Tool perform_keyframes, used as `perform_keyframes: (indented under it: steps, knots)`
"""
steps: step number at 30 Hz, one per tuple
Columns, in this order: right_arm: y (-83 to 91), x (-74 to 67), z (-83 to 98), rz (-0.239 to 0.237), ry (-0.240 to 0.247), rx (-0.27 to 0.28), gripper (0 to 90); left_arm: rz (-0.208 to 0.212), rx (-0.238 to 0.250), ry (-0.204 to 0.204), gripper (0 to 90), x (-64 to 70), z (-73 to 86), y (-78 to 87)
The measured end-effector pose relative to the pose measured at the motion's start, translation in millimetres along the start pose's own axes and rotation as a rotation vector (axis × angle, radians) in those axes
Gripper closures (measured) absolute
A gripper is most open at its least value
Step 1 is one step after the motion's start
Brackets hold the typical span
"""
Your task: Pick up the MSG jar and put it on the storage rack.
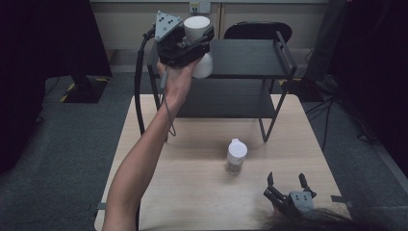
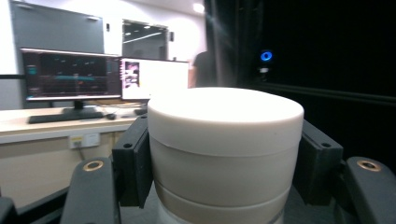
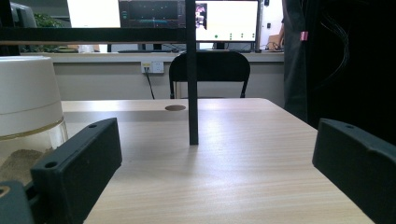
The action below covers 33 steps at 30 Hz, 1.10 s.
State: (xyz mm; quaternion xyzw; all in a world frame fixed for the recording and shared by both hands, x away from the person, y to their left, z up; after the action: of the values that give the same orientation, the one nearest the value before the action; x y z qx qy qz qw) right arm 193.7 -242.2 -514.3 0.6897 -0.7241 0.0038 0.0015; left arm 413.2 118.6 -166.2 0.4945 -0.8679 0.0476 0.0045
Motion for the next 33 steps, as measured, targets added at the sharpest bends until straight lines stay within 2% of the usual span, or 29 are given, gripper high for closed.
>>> perform_keyframes:
  steps: [3,6,10,20,29,31,33]
  knots:
    - [0.0,0.0,0.0,0.0,0.0,0.0,0.0,-0.033,-0.009,-0.006,34.3,2.4,3.0,-13.3]
    - [0.0,0.1,0.0,0.0,0.0,0.0,0.0,-0.055,-0.002,0.004,34.3,2.1,7.5,-23.3]
    - [-0.1,0.1,0.0,0.0,0.0,0.001,0.0,-0.075,-0.022,-0.012,34.3,2.9,10.8,-33.9]
    - [0.0,0.4,0.0,-0.003,0.0,0.0,0.0,-0.107,0.0,-0.05,34.2,9.6,16.8,-40.0]
    - [0.0,0.1,0.0,-0.001,0.0,0.0,0.0,-0.117,-0.014,-0.063,33.6,10.6,14.8,-38.0]
    - [0.0,0.1,0.0,-0.001,0.0,0.0,0.0,-0.152,-0.007,-0.08,24.7,13.3,14.8,-38.5]
    - [0.0,0.1,0.0,-0.001,0.0,0.0,0.0,-0.166,0.002,-0.038,13.7,11.3,13.2,-38.1]
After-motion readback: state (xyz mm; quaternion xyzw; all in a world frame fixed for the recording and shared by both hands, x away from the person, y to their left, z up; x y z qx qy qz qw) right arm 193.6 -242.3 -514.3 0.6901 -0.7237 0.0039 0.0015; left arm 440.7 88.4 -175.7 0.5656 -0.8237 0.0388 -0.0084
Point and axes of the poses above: each handheld gripper's, and its own axes: y roughly backward along the jaws, z roughly out of its underside, x roughly to its right, the point moved 6 cm from there along -y, roughly forward along the jaws, and after that the axes turned 1 degree about -x, right-handed, at the moved point
